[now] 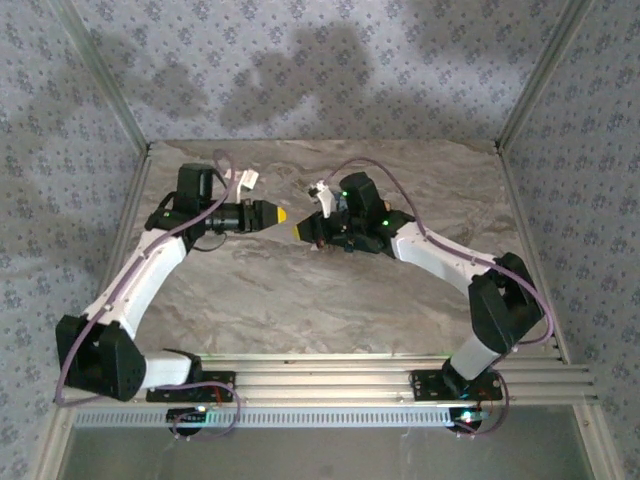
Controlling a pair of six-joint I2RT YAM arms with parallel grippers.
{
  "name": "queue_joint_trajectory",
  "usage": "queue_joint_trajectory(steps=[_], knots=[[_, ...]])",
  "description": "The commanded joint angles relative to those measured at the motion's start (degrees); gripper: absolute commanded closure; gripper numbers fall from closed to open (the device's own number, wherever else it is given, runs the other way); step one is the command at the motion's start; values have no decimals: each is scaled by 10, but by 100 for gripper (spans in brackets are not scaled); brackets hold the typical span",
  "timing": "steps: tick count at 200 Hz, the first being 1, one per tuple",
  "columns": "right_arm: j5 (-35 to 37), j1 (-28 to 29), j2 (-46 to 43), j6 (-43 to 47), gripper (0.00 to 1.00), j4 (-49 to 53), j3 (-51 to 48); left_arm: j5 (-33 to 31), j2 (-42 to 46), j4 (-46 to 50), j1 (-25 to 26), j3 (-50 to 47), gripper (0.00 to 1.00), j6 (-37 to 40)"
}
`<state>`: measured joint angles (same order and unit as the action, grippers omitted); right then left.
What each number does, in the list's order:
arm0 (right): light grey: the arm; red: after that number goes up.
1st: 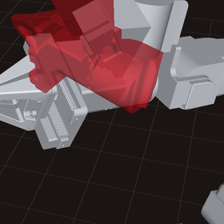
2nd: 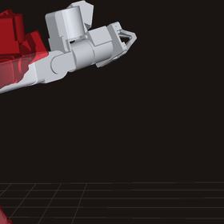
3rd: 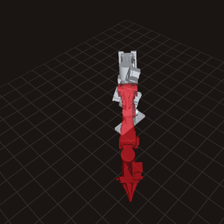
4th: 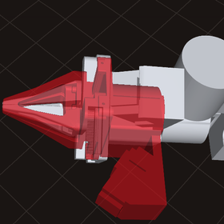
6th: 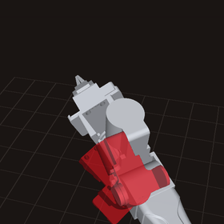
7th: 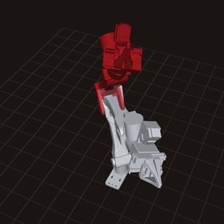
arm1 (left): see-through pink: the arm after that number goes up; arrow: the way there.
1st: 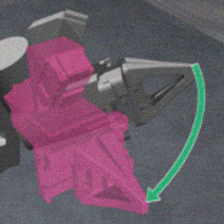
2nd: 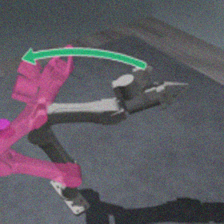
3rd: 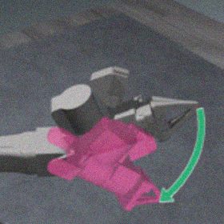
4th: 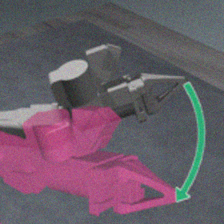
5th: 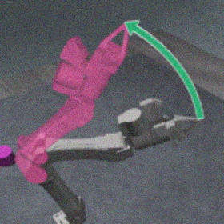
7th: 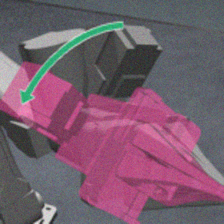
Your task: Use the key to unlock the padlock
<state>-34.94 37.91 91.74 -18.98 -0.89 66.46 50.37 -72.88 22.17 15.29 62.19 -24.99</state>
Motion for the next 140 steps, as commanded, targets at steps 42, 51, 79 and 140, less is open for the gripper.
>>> queue_joint_trajectory(steps=[42, 51, 79, 140], knots=[[0, -32, -68, -186, 100, -86, -14, -98, 172, -299, 38, -185, 27, 16], [0, -32, -75, -192, 100, -87, -11, -94, 167, -315, 40, -191, 29, -15], [5, -30, -94, -212, 100, -108, -14, -53, 107, -408, 54, -195, 41, -111], [6, -27, -108, -297, 100, -188, -52, -39, -1, -709, 76, -216, 48, -357]])
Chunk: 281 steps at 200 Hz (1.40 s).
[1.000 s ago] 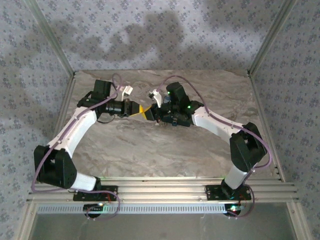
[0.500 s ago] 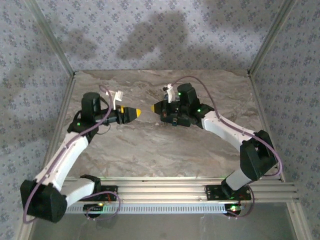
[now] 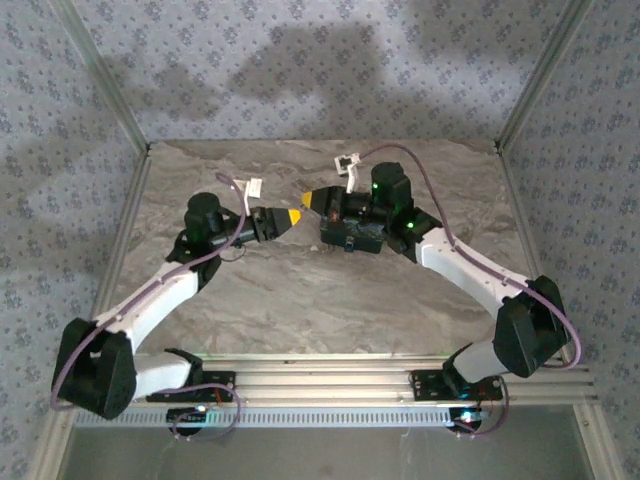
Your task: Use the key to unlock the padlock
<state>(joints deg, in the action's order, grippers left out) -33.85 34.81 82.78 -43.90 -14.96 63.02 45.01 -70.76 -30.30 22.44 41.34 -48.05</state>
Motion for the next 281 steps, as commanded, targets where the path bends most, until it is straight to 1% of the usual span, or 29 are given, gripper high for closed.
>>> queue_joint_trajectory(steps=[1, 38, 67, 126, 148, 164, 179, 192, 202, 240, 281], knots=[[-5, 4, -19, -48, 100, -47, -18, 14, -23, -187, 5, -8, 48, -128], [3, 8, -27, -65, 100, -62, -26, 4, -41, -203, 22, 2, 52, -139], [8, 9, -27, -76, 100, -70, -28, 4, -51, -220, 28, 2, 59, -151], [31, 6, -27, -105, 100, -79, -42, 12, -66, -223, 39, 5, 59, -151], [41, 3, -30, -113, 100, -82, -48, 13, -71, -223, 40, 6, 64, -151], [53, -2, -35, -126, 100, -88, -58, 9, -72, -219, 40, 5, 69, -147], [63, -7, -40, -142, 100, -100, -70, 7, -74, -217, 40, 5, 78, -147], [68, -11, -44, -149, 100, -104, -77, 9, -77, -218, 40, 6, 81, -148], [69, -13, -47, -150, 100, -104, -78, 8, -78, -216, 40, 5, 80, -148], [70, -13, -52, -152, 100, -106, -82, 1, -89, -212, 40, 2, 67, -150], [65, -9, -47, -151, 100, -110, -78, 9, -101, -238, 40, 6, 67, -166]])
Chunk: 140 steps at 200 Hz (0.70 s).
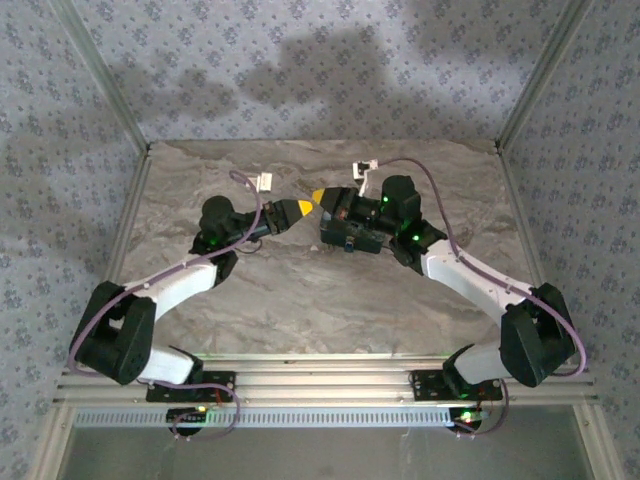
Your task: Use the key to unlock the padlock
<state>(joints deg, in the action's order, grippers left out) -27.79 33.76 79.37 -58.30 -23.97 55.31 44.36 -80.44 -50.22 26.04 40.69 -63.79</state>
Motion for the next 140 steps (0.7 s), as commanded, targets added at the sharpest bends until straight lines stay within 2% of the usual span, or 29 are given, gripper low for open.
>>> queue_joint_trajectory(steps=[1, 76, 140], knots=[[4, 2, -13, -7, 100, -20, -1, 16, -5, -40, 4, 12, 67, -9], [-4, 21, 11, -8, 100, -27, 9, 30, -11, -71, 4, 17, 67, -25], [-1, 26, 16, -8, 100, -28, 14, 39, -5, -60, 0, 16, 95, -19]])
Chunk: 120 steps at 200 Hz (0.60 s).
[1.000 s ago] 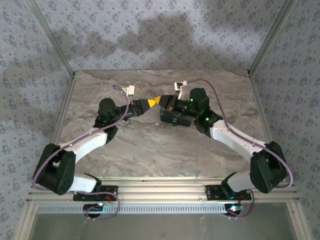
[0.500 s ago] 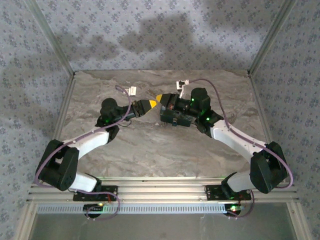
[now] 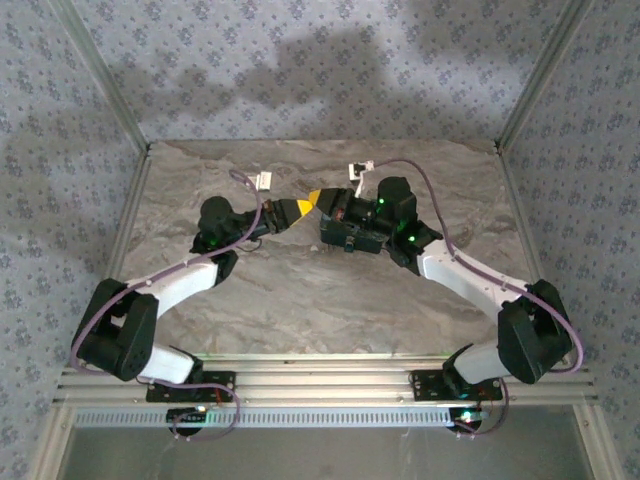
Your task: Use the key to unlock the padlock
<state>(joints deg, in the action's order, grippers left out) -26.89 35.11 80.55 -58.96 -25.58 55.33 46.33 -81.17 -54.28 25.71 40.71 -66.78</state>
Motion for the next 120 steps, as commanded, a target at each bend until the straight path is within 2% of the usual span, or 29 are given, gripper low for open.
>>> queue_joint_trajectory(steps=[1, 17, 42, 71, 105, 120], knots=[[-10, 13, 4, -1, 100, -12, 14, 19, 3, -18, 4, 16, 96, 12], [-8, 12, 4, 1, 100, -10, 14, 19, 12, 12, 0, 16, 100, 27], [-6, 12, 5, 5, 100, -6, 11, 17, 34, 71, -4, 20, 100, 69], [1, 11, 1, 11, 80, 4, 8, 16, 68, 188, -8, 36, 100, 150], [4, 1, -14, 41, 54, 47, 13, -3, 103, 488, -7, 107, 100, 341], [9, -14, -33, 73, 49, 104, 22, -30, 112, 622, -7, 148, 100, 434]])
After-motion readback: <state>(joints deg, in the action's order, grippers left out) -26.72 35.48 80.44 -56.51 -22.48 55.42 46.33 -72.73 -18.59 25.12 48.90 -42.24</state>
